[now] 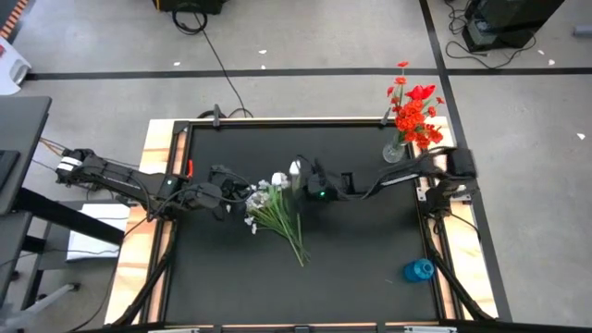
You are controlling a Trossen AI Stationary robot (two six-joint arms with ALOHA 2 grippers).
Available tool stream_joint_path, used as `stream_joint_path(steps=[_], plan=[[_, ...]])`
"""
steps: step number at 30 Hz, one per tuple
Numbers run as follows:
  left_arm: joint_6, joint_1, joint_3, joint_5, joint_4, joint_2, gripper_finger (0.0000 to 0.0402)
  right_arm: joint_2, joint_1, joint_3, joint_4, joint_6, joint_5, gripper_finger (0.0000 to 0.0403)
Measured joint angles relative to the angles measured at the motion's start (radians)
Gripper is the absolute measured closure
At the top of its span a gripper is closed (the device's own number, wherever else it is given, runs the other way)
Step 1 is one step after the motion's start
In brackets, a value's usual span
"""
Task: Sort flowers into vase by color
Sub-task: Put the right white flower into the blue vase
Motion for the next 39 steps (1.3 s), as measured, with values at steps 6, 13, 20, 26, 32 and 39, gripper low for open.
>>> stream_joint_path(steps=[6, 13, 20, 26, 32, 39], plan=[[0.000, 0.000, 0.000, 0.000, 0.001, 0.000, 0.0257, -0.226, 0.011, 0.000, -0.169, -0.084, 0.208, 0.0398], [0.060, -0.001, 0.000, 0.048, 0.063, 0.000, 0.0257, -0.448, 0.102, 0.002, -0.186, -0.181, 0.401, 0.0399], [0.200, -0.001, 0.000, 0.099, 0.208, 0.000, 0.0257, -0.585, 0.283, 0.002, -0.189, -0.323, 0.553, 0.0400], [0.277, -0.001, 0.000, 0.129, 0.401, 0.000, 0.0257, -0.654, 0.399, 0.002, -0.189, -0.517, 0.556, 0.0400], [0.411, 0.009, 0.000, 0.132, 0.651, 0.051, 0.0257, -0.733, 0.466, 0.002, -0.186, -0.657, 0.541, 0.0400], [0.388, 0.039, 0.000, 0.109, 0.806, 0.163, 0.0257, -0.869, 0.580, 0.003, -0.293, -0.691, 0.514, 0.0401]])
